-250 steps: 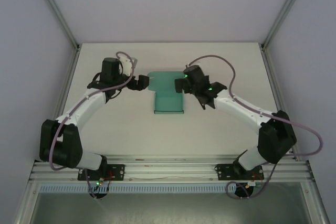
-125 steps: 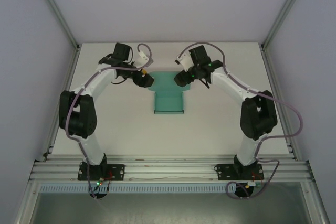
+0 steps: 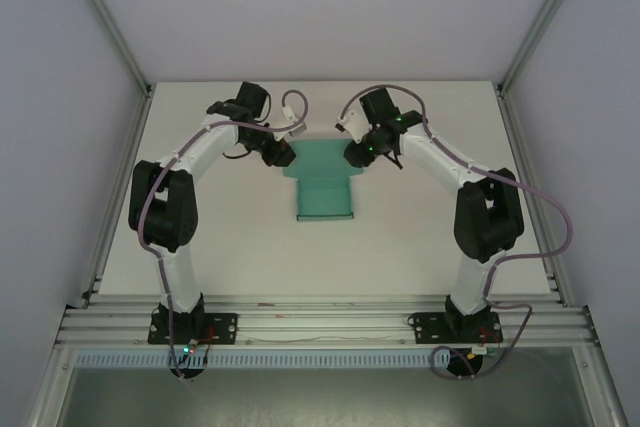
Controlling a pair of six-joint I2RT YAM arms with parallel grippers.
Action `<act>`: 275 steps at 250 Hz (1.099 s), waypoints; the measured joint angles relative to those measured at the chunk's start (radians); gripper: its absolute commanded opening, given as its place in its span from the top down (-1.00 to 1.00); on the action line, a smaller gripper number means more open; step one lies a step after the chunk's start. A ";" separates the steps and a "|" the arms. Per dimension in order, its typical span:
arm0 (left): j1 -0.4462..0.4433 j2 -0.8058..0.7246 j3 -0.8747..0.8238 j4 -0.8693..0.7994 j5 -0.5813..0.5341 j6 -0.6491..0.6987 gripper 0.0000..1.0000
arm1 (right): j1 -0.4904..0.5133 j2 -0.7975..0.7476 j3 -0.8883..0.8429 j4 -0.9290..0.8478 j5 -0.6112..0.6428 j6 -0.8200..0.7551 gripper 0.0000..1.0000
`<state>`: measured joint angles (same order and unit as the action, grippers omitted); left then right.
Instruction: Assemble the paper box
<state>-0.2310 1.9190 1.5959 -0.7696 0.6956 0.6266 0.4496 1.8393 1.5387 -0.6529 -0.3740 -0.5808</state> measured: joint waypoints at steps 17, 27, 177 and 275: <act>-0.005 0.000 0.000 0.000 -0.008 -0.002 0.88 | 0.000 0.000 0.003 -0.008 0.003 0.002 0.53; -0.008 0.000 0.000 0.003 -0.016 -0.011 0.93 | 0.000 0.000 0.003 -0.012 0.003 0.001 0.60; -0.074 -0.092 -0.092 0.262 -0.251 -0.405 1.00 | 0.000 -0.036 -0.023 0.102 0.043 0.303 1.00; -0.200 -0.124 -0.206 0.466 -0.549 -0.853 1.00 | 0.030 -0.036 -0.117 0.308 0.212 0.760 1.00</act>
<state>-0.4305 1.7950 1.3903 -0.3035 0.1471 -0.2260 0.4797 1.8034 1.4212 -0.3450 -0.1616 0.1791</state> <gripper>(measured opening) 0.067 0.060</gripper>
